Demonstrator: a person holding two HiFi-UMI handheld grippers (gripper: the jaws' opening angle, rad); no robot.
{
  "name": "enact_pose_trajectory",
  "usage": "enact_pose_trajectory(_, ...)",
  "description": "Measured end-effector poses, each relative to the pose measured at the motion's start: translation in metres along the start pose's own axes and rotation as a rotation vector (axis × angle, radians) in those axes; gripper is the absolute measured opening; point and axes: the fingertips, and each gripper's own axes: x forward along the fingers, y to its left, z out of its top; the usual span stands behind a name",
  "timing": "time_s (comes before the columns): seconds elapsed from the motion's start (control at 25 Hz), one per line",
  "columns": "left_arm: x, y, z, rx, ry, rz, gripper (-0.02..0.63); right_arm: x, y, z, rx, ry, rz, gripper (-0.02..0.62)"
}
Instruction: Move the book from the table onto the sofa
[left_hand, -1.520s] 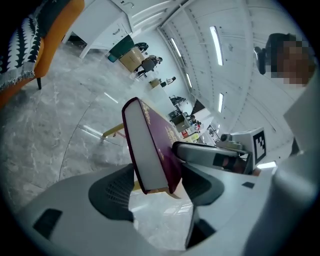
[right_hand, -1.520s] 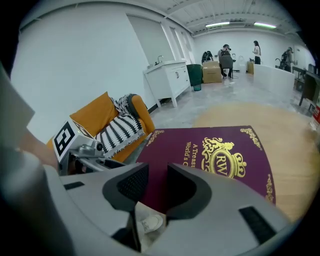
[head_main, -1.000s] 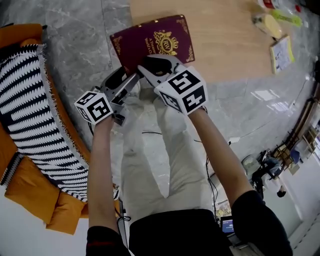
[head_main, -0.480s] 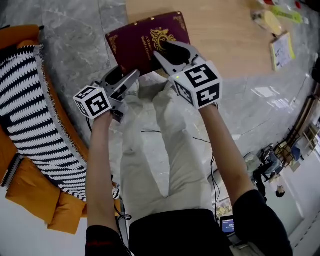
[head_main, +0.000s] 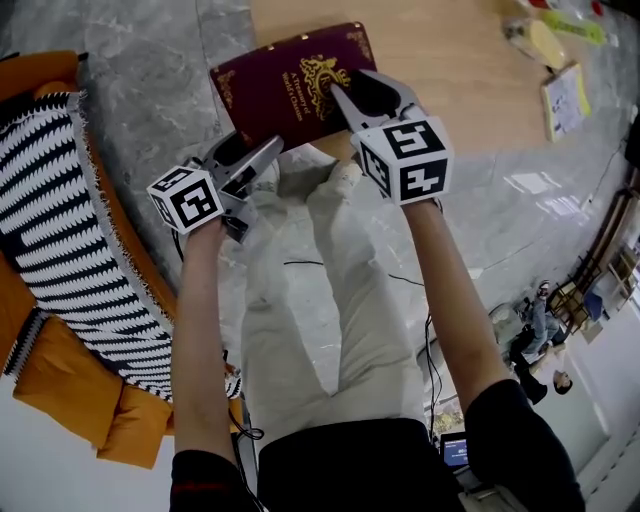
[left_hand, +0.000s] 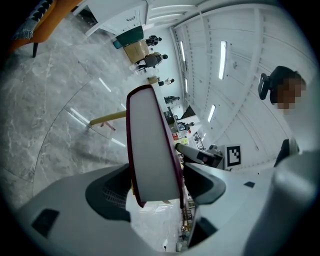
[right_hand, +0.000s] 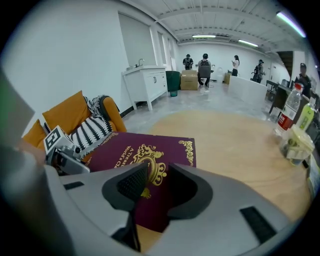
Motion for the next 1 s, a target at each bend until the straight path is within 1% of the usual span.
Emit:
enact_pose_trajectory(0.2,0.003,-0.001,-0.001,0.009,0.023,-0.006,0.330,-0.001,-0.004,0.002,0.042,-0.005,0.001,0.109)
enact_pose_trajectory(0.4,0.004,0.000,-0.002,0.009,0.027,-0.005,0.331,0.002,0.012,0.001,0.000,0.012,0.044,0.103)
enact_pose_trajectory(0.6,0.003,0.002,0.006,-0.024,0.001,-0.006,0.337,0.004,0.023,0.002,-0.013,0.012,0.080,0.103)
enact_pose_trajectory(0.76,-0.003,0.003,0.006,-0.033,-0.005,-0.012,0.336,0.003,0.030,0.001,-0.030,0.014,0.087,0.103)
enact_pose_trajectory(0.92,-0.004,0.001,0.003,-0.087,-0.004,-0.029,0.302,0.004,0.030,-0.001,-0.028,0.009,0.086,0.103)
enact_pose_trajectory(1.0,-0.004,-0.002,0.005,-0.093,-0.012,-0.036,0.291,0.005,0.028,0.000,-0.022,0.007,0.084,0.103)
